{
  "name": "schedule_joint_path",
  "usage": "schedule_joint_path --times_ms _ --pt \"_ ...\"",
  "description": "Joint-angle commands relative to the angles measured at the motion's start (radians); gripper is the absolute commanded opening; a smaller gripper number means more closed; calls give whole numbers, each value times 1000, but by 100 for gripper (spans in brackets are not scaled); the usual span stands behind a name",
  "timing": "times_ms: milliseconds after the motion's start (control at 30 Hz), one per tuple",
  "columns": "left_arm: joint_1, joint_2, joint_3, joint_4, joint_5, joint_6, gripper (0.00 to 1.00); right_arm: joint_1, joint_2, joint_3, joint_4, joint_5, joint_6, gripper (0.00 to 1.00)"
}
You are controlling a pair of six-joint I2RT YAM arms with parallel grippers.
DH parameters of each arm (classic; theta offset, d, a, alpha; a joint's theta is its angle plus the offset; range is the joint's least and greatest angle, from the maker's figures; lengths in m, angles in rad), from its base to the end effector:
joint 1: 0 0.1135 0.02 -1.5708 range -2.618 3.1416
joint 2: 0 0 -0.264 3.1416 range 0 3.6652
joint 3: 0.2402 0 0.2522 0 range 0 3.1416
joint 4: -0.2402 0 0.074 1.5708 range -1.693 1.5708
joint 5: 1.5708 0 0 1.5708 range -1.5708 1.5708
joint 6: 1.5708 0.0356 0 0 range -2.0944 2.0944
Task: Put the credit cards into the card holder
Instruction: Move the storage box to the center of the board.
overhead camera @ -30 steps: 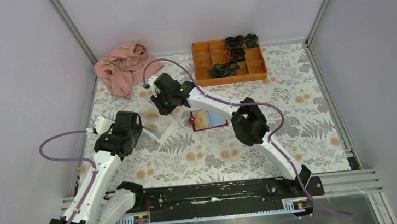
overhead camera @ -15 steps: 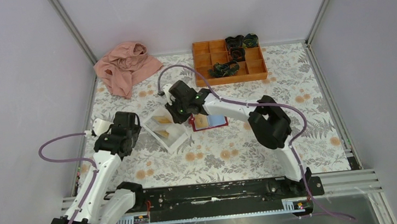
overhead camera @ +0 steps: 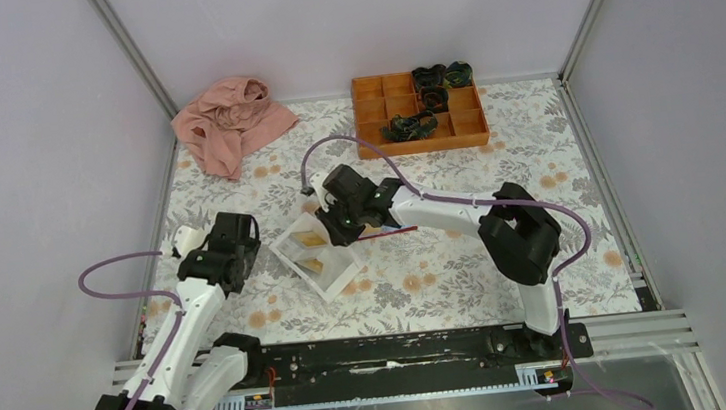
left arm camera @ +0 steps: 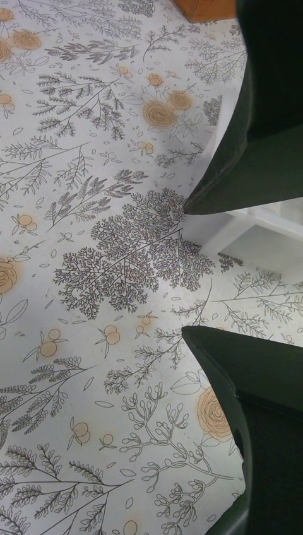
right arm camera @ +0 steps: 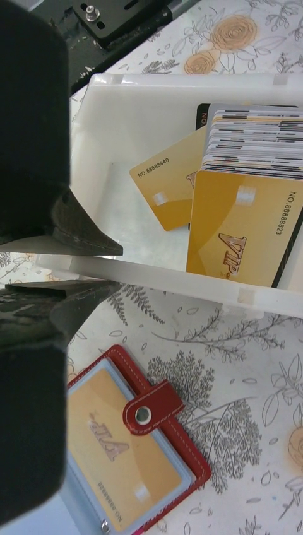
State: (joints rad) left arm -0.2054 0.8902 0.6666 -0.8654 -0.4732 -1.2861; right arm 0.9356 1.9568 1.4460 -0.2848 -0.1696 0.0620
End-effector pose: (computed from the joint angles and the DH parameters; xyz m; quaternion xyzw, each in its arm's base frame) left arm 0.1551 -0.0157 0.2292 -0.5336 0.7808 0.0098 0.3248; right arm 0.2555 0.3567 0.2127 -0.4193 0.8223 0.2490 0.2932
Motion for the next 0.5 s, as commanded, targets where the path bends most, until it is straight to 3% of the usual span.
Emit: schedule_joint_path --times_ms 0,333,467 --pt "11 -6 -8 56 -12 -16 73 48 31 -26 -90 -57 5 11" --pt "12 15 -10 86 -8 -8 73 57 -11 -21 -93 2 -3 45" --pt "17 8 -7 98 -5 3 73 56 -45 15 -115 51 -21 49"
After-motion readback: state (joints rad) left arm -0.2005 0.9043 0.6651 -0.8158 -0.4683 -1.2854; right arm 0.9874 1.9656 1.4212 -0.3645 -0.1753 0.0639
